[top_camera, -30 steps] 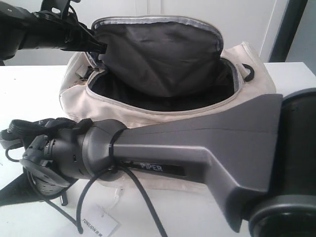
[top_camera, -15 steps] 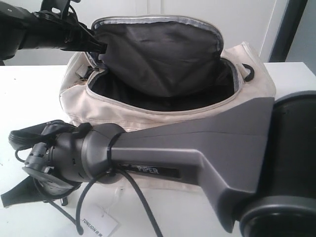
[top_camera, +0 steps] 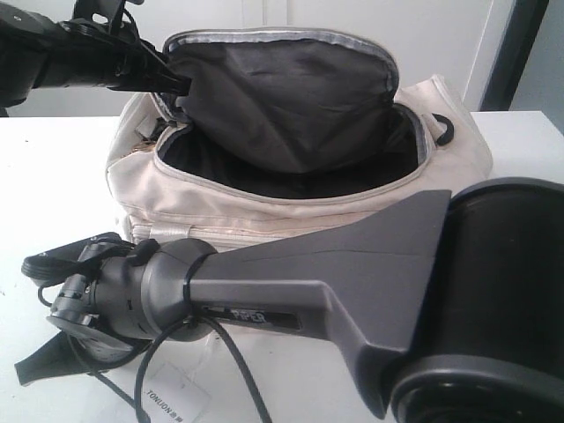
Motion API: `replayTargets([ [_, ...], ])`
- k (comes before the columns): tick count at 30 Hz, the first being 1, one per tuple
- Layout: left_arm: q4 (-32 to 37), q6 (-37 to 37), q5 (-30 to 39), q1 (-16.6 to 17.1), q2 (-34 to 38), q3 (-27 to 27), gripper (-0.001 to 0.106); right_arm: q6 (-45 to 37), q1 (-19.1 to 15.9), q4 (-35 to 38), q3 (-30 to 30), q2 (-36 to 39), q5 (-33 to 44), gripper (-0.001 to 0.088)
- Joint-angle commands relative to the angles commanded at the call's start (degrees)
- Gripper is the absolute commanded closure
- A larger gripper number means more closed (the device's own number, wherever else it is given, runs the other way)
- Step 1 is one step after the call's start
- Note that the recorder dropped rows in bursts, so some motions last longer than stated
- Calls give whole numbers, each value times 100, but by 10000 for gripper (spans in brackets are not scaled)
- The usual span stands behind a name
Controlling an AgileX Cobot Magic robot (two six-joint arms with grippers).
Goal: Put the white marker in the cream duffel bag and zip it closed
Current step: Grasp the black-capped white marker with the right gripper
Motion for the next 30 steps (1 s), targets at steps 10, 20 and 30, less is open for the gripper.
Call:
replayTargets([
  [10, 0, 0, 0, 0, 0, 0, 1053, -12, 0, 0, 0, -161, 4, 868],
  [20, 0, 0, 0, 0, 0, 0, 1053, -248, 221, 14, 0, -582, 222, 868],
  [30, 0, 0, 0, 0, 0, 0, 1053, -722, 437, 152, 80, -883, 620, 868],
])
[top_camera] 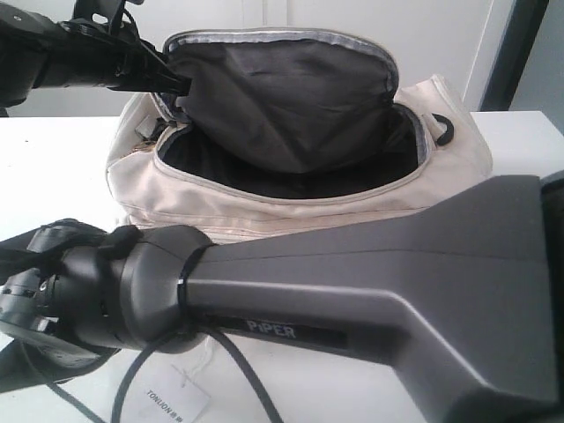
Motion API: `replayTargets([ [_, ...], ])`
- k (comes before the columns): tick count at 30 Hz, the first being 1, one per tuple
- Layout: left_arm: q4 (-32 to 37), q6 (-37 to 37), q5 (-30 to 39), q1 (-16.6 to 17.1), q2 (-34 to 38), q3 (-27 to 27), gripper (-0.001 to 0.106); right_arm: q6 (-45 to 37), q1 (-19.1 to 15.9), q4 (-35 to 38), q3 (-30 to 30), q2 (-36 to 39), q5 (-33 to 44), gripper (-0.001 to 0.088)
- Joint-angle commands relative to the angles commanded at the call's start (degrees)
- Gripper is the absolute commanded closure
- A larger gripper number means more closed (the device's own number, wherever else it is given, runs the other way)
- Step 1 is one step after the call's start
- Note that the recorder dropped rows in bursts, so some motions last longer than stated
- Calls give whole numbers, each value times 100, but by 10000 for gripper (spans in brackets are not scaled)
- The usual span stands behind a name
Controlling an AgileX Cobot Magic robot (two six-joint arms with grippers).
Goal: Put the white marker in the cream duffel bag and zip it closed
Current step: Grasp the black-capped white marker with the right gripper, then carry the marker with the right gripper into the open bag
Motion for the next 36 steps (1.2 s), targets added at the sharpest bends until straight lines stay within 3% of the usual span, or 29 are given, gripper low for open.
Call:
replayTargets([
  [6, 0, 0, 0, 0, 0, 0, 1053, -759, 5, 553, 339, -286, 25, 868],
  [21, 0, 0, 0, 0, 0, 0, 1053, -1010, 5, 553, 1902, -1572, -650, 868],
  [30, 0, 0, 0, 0, 0, 0, 1053, -1164, -551, 553, 2518, -2415, -800, 868],
  [36, 0, 0, 0, 0, 0, 0, 1053, -1731, -935, 855, 2749, -3058, -708, 868],
])
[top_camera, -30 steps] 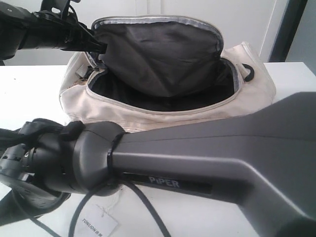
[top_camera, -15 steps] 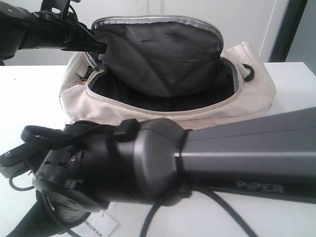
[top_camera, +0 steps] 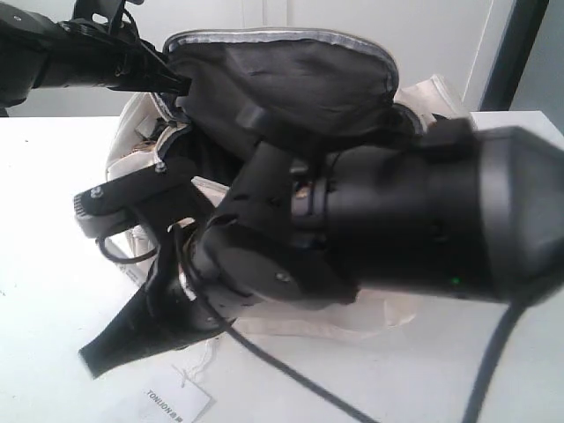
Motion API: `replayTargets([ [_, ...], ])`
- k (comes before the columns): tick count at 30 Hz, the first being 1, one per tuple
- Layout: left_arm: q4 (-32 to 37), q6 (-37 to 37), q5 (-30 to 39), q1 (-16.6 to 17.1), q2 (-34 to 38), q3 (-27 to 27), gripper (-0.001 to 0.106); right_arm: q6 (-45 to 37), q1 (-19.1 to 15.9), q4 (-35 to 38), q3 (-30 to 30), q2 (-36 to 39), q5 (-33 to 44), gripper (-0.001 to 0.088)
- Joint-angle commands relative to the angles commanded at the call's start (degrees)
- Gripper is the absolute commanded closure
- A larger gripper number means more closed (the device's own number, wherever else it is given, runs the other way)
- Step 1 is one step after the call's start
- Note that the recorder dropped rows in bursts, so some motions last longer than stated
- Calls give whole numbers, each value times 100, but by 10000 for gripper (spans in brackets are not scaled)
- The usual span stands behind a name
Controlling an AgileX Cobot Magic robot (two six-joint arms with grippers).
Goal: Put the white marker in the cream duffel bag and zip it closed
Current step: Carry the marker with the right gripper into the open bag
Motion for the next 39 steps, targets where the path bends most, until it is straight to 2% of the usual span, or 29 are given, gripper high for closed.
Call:
replayTargets([
  [5, 0, 0, 0, 0, 0, 0, 1053, -519, -407, 353, 78, -536, 161, 868],
  [11, 0, 0, 0, 0, 0, 0, 1053, -718, -977, 384, 78, -1031, 383, 868],
  [21, 0, 0, 0, 0, 0, 0, 1053, -927, -2261, 433, 66, -1296, 679, 868],
  [24, 0, 0, 0, 0, 0, 0, 1053, -1353, -2616, 800, 58, -1296, 667, 868],
  [26, 0, 0, 0, 0, 0, 0, 1053, -2004, -2821, 1329, 58, -1296, 680, 868],
  [28, 0, 0, 0, 0, 0, 0, 1053, -2467, -2976, 1743, 36, -1296, 770, 868],
  [33, 0, 0, 0, 0, 0, 0, 1053, -2814, -3262, 1792, -97, -1296, 739, 868],
  [39, 0, 0, 0, 0, 0, 0, 1053, -3171, -3281, 1764, -204, -1236, 589, 868],
])
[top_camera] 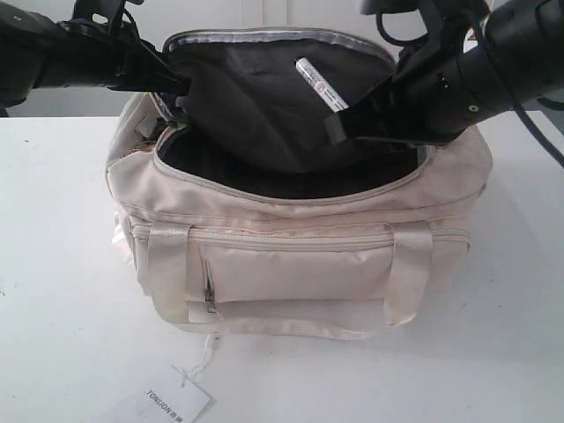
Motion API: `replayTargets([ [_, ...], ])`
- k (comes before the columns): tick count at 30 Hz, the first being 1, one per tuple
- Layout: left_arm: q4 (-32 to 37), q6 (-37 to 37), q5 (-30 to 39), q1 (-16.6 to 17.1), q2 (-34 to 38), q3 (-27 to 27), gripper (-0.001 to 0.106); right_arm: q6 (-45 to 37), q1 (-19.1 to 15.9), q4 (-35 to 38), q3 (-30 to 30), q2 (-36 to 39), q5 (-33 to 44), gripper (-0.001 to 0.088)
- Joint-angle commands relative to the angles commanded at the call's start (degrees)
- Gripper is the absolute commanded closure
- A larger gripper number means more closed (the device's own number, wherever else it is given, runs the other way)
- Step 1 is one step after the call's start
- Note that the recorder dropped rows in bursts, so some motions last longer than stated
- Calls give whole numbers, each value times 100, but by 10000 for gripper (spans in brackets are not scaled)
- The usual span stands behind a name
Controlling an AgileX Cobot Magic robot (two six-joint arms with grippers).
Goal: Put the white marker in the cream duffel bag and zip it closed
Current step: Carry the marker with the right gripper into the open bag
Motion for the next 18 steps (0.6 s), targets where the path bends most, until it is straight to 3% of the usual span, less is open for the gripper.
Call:
replayTargets([
  [3, 0, 0, 0, 0, 0, 0, 1053, 77, 0, 10, -12, 200, 7, 868],
  [9, 0, 0, 0, 0, 0, 0, 1053, 266, 0, 23, -465, 689, 836, 868],
  [18, 0, 0, 0, 0, 0, 0, 1053, 387, 0, 6, -622, 923, 261, 868],
])
